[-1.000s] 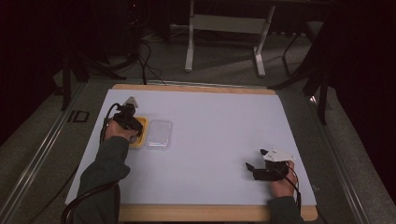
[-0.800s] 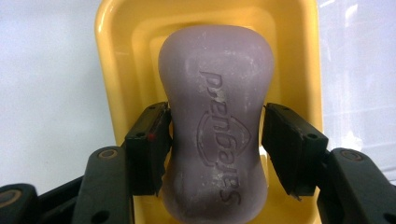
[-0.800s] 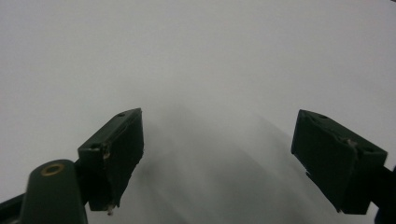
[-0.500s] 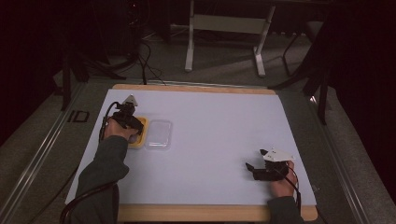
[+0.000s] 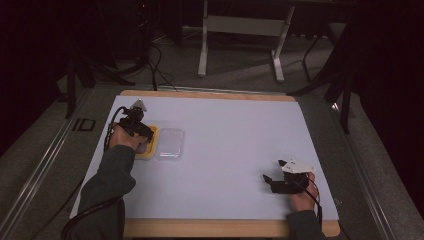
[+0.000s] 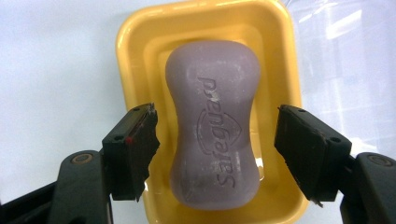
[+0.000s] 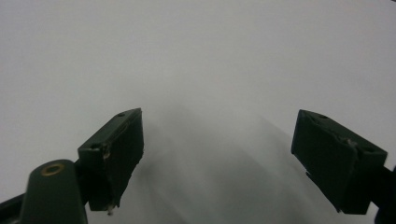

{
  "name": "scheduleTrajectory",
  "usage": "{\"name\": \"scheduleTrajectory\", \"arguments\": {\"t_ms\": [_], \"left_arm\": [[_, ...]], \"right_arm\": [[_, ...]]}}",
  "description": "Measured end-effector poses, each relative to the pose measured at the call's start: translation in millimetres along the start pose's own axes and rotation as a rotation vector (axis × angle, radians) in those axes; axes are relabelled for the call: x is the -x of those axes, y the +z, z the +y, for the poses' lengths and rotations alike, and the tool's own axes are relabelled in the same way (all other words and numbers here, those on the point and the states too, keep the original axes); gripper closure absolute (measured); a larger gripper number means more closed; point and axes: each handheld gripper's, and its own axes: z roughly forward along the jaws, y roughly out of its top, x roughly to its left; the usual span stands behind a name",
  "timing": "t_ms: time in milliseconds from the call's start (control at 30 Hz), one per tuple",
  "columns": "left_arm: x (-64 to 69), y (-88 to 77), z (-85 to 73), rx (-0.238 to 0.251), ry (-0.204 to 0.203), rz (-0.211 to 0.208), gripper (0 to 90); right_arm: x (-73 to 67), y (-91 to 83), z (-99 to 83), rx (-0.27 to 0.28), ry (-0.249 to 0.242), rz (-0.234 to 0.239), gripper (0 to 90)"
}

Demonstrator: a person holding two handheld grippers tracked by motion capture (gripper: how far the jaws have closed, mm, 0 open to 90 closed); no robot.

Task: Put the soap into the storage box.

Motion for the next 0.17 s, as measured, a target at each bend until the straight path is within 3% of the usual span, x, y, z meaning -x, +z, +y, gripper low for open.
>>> {"name": "scheduleTrajectory", "arguments": {"t_ms": [167], "left_arm": [[1.9, -6.3, -3.4, 0.038, 0.008, -0.016, 29.8]], "right_arm": [[0.5, 0.1, 0.0, 0.001, 0.003, 0.002, 16.7]]}}
